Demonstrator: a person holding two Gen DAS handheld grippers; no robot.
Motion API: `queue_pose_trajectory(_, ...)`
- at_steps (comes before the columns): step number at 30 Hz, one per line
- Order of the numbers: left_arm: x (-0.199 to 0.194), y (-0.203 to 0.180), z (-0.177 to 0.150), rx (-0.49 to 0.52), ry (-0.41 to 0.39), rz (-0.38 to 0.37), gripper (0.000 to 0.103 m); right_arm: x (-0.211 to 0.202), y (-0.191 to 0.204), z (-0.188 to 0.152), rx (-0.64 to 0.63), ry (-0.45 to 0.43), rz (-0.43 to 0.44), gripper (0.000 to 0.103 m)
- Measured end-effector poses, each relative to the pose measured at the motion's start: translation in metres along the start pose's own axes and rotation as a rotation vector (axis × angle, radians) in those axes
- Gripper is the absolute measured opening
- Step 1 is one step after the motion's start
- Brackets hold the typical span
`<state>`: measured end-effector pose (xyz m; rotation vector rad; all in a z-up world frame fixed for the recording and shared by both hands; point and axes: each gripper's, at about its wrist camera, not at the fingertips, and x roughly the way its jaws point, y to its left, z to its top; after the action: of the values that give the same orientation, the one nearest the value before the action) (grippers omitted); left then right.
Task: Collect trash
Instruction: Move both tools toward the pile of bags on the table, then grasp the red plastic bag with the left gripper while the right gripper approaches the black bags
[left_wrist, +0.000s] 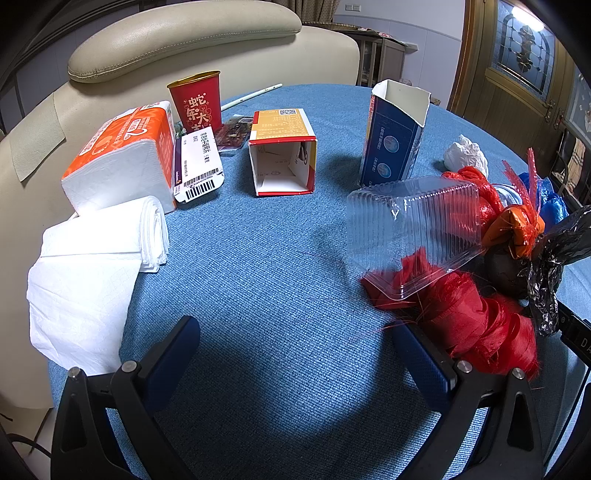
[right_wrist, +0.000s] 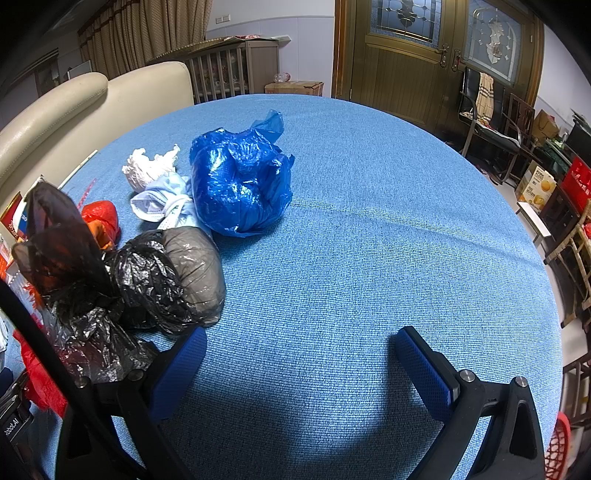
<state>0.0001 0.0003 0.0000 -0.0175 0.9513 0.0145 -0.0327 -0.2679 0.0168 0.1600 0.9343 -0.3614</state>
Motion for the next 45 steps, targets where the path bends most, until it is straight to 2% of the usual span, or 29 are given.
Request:
queue_pose_trajectory(7,-0.002,-0.001,-0.001,0.011,-0.008,0.003,0.103,0.000,0.000,0.000,0.000,0.000,0.000,0.103)
queue_pose_trajectory(14,-0.039,0.010,0.001,0.003,-0.070,-0.004,0.103,0.000,0.000,0.000,0.000,0.000,0.000,0.103)
queue_pose_trajectory(19,-0.060,0.009,-0.001,0.013,-0.078,-0.028,0.103,0.000,0.000,0.000,0.000,0.000,0.001,0.103)
queue_pose_trajectory(22,-0.072,0.007,-0.004,0.027,-0.081,-0.042,0.103,-0.006,-0.003,-0.003,-0.030,0.044,0.018,0.103)
queue_pose_trajectory(27,-0.093,0.003,-0.012,0.019,-0.097,-0.080,0.103,-0.064,-0.025,-0.025,-0.009,-0.062,0.014,0.103)
queue_pose_trajectory(30,-0.105,-0.003,-0.017,0.043,-0.103,-0.098,0.103,-0.107,-0.042,-0.040,0.011,-0.092,0.064,0.103)
queue_pose_trajectory(34,-0.119,-0.006,-0.022,0.055,-0.117,-0.109,0.103,-0.147,-0.049,-0.068,-0.014,-0.139,0.087,0.103)
queue_pose_trajectory(39,-0.131,-0.009,-0.026,0.062,-0.133,-0.119,0.103,-0.173,-0.053,-0.084,0.014,-0.174,0.120,0.103)
queue_pose_trajectory(45,-0.141,-0.011,-0.027,0.071,-0.150,-0.124,0.103,-0.193,-0.055,-0.090,-0.001,-0.221,0.113,0.103)
